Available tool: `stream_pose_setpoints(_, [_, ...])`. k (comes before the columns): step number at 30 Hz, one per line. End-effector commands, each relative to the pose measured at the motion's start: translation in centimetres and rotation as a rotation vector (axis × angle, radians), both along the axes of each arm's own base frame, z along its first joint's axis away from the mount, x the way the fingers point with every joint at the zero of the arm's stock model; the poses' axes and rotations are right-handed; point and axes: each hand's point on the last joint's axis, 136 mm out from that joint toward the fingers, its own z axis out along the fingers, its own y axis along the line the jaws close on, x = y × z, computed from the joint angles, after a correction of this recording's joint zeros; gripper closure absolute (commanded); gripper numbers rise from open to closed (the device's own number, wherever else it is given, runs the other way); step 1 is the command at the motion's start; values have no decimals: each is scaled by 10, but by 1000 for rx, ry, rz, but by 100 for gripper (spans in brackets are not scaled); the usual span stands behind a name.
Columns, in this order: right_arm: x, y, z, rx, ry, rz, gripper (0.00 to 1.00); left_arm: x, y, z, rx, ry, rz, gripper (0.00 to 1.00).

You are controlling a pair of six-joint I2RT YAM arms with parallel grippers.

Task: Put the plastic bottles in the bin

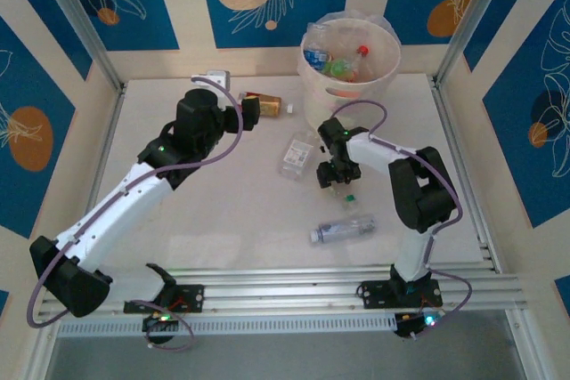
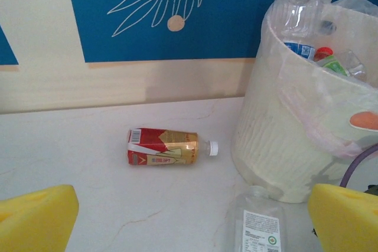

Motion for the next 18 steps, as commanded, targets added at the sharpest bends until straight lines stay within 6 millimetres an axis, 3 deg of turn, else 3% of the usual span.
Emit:
stream_pose_setpoints(1, [1,0,11,-37,-18,26,39,-3,15,9,-17,-17,42,0])
stream_pose_setpoints(6, [1,-5,38,-76,-100,27,40,-3,17,8,-14,-18,49,1])
stream_pose_setpoints(11, [5,-5,80,-86,-231,32,47,-2,17,6,-17,-14,51,1])
stream_pose_setpoints(18, [-4,21,149,-4,-390,111,52,-3,16,7,-27,-16,42,1])
